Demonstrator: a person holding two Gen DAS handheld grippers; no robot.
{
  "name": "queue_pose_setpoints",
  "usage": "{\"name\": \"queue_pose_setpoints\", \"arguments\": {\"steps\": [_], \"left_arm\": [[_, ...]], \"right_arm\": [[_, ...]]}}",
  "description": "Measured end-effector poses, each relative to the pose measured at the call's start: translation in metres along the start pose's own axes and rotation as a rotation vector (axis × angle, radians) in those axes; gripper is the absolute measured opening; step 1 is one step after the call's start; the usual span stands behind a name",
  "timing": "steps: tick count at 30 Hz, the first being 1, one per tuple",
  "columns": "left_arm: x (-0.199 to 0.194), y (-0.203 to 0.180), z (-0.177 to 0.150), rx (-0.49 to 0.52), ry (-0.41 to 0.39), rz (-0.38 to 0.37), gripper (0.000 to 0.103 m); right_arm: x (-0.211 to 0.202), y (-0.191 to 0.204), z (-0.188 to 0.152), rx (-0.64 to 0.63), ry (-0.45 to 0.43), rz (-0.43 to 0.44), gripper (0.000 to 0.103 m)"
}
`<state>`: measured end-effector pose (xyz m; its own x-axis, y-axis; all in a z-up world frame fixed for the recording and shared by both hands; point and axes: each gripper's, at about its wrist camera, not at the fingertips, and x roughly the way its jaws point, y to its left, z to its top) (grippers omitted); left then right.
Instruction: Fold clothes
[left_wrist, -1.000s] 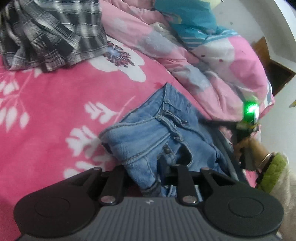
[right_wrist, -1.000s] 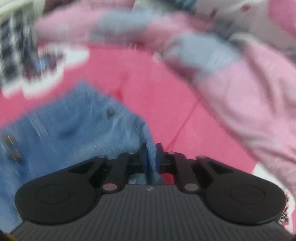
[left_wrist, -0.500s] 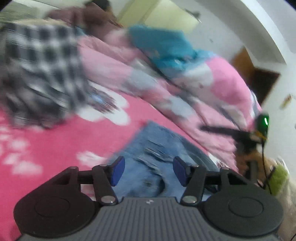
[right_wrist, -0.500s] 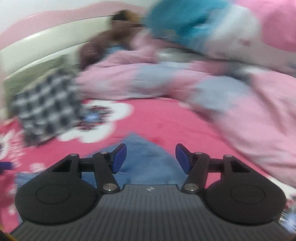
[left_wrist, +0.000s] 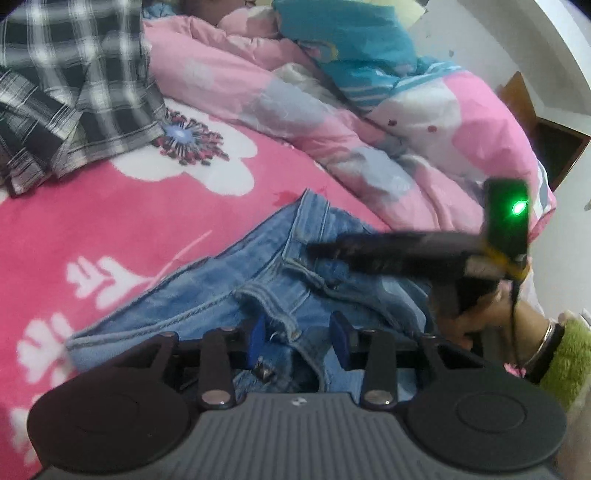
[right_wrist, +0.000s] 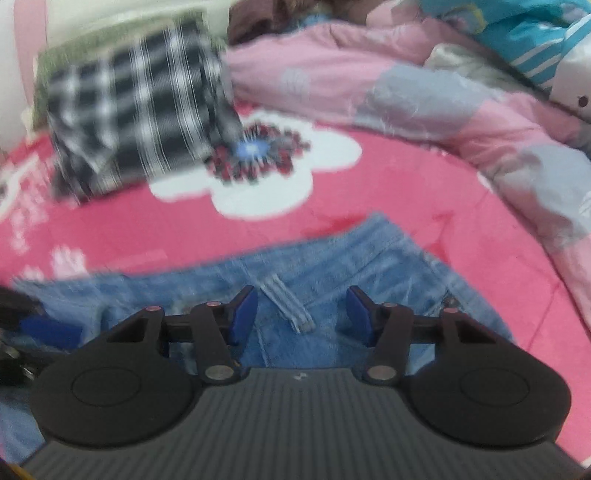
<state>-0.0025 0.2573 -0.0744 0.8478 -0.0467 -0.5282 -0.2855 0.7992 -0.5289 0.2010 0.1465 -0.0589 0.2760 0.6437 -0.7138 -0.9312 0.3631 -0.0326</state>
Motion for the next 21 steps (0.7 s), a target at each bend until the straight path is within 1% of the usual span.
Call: {"name": "queue_pose_setpoints", "arguments": {"steps": [2, 4, 5, 6, 7, 8, 9, 10, 11, 12, 13, 14, 15, 17, 19, 21], "left_arm": [[0.002, -0.002, 0.001, -0.001, -0.014, -0.01, 0.037], [0.006, -0.003, 0.001, -0.003, -0.018, -0.012, 0.036], [0.009, -0.003, 0.001, 0.0, -0.02, -0.005, 0.033], [0.012, -0.002, 0.001, 0.0, -0.025, 0.011, 0.025], [0.016, -0.002, 0.001, -0.002, -0.029, 0.028, 0.02], [0.019, 0.0, 0.001, -0.009, -0.035, 0.047, 0.009], [0.02, 0.001, 0.0, -0.021, -0.048, 0.059, 0.006], [0.022, 0.002, 0.0, -0.032, -0.061, 0.071, 0.004], [0.022, 0.002, -0.001, -0.038, -0.076, 0.084, 0.004], [0.019, -0.001, -0.002, -0.024, -0.096, 0.1, 0.004], [0.015, -0.005, -0.004, -0.003, -0.124, 0.118, 0.004], [0.011, -0.007, -0.005, 0.012, -0.152, 0.13, 0.003], [0.006, -0.008, -0.006, 0.017, -0.176, 0.137, 0.003], [-0.004, -0.009, -0.007, 0.022, -0.221, 0.15, 0.003], [-0.011, -0.006, -0.004, 0.0, -0.241, 0.155, 0.004], [-0.017, -0.004, 0.002, -0.015, -0.256, 0.159, 0.004]], "right_arm": [[0.004, 0.002, -0.006, -0.015, 0.002, -0.009, 0.05], [0.0, 0.003, -0.008, -0.016, -0.002, 0.002, 0.044], [-0.002, 0.003, -0.008, -0.021, -0.002, 0.005, 0.043], [-0.001, 0.005, -0.008, -0.033, 0.0, 0.0, 0.043], [0.0, 0.007, -0.007, -0.05, 0.003, -0.005, 0.043], [0.002, 0.008, -0.006, -0.055, 0.006, -0.008, 0.043], [0.006, 0.008, -0.004, -0.042, 0.009, -0.01, 0.043], [0.011, 0.007, -0.003, -0.024, 0.014, -0.011, 0.043], [0.015, 0.009, -0.002, -0.01, 0.023, -0.014, 0.04], [0.018, 0.013, -0.001, -0.018, 0.029, -0.02, 0.03], [0.018, 0.017, 0.0, -0.029, 0.027, -0.034, 0.027], [0.015, 0.023, 0.001, -0.047, 0.012, -0.061, 0.017], [0.011, 0.027, 0.002, -0.057, -0.007, -0.082, 0.014], [0.0, 0.027, 0.003, -0.016, -0.063, -0.081, 0.012], [-0.008, 0.023, 0.007, 0.04, -0.105, -0.068, 0.012], [-0.011, 0.022, 0.013, 0.064, -0.13, -0.06, 0.012]]}}
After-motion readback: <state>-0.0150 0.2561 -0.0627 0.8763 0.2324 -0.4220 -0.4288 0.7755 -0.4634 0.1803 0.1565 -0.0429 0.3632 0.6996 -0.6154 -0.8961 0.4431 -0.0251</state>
